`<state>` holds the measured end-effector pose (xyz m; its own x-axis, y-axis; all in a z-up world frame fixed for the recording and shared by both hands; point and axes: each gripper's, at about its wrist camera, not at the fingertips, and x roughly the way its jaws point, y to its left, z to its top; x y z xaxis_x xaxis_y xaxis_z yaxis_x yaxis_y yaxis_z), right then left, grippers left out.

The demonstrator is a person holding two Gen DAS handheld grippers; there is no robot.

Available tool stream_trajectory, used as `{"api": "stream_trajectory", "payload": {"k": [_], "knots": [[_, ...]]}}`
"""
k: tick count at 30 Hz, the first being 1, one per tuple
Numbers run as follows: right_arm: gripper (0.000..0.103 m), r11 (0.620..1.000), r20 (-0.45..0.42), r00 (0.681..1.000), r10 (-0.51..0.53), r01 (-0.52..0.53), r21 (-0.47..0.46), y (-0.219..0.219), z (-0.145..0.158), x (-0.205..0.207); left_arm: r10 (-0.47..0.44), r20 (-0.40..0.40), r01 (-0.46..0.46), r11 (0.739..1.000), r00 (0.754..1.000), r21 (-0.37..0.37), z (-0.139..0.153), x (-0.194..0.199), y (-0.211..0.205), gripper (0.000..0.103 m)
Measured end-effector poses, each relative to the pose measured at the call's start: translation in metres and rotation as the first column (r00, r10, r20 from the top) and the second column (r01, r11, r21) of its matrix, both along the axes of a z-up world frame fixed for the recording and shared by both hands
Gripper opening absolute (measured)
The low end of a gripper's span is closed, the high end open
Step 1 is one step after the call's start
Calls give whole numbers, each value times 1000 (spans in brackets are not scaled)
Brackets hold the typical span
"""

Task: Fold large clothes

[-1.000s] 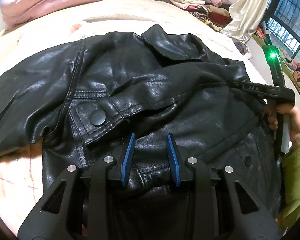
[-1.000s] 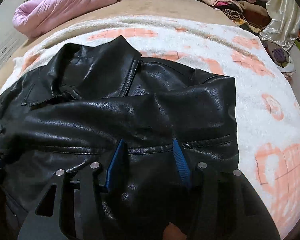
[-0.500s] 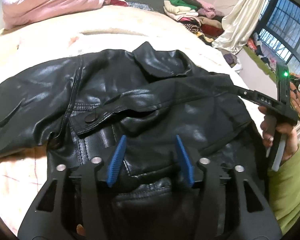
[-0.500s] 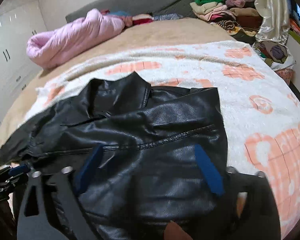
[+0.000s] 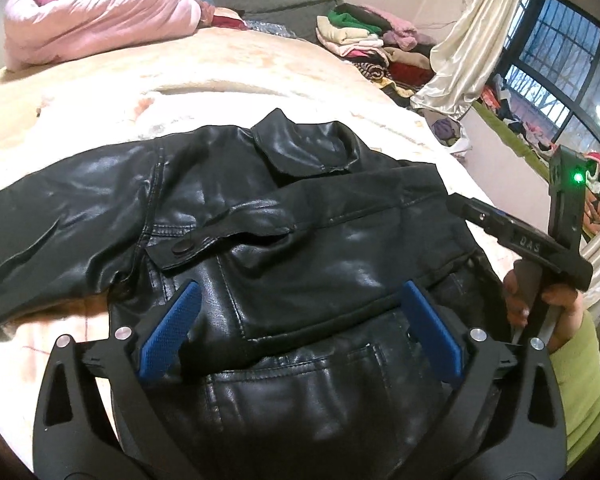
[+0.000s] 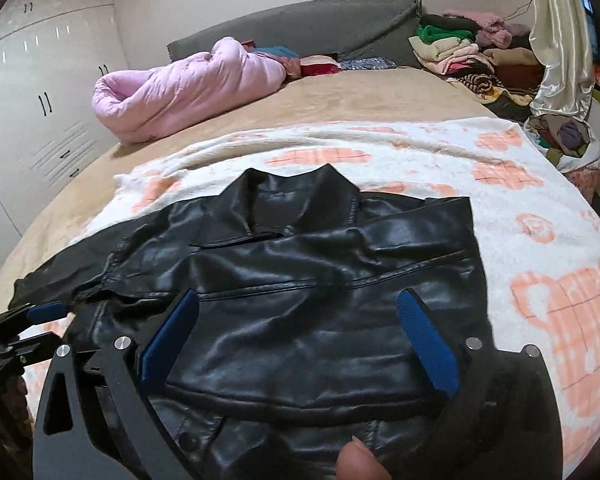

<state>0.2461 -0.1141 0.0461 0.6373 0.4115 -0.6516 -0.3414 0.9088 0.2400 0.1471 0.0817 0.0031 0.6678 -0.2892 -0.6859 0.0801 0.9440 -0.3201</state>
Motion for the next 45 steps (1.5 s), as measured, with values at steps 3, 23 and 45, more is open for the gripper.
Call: {"api": "stream_trajectory", "payload": {"k": [3, 23, 45], "knots": [[99, 1000, 11, 1000, -1, 1, 1, 4, 4, -3, 10, 2, -10, 1000, 1000, 2, 3, -2, 2, 94], [99, 997, 112, 991, 66, -71, 33, 51, 56, -36, 119, 87, -119, 993, 989, 0, 35, -21, 40, 94], [99, 976, 135, 967, 218, -220, -3, 148, 78, -52, 335, 91, -332, 942, 938, -44, 50, -47, 122, 94]]}}
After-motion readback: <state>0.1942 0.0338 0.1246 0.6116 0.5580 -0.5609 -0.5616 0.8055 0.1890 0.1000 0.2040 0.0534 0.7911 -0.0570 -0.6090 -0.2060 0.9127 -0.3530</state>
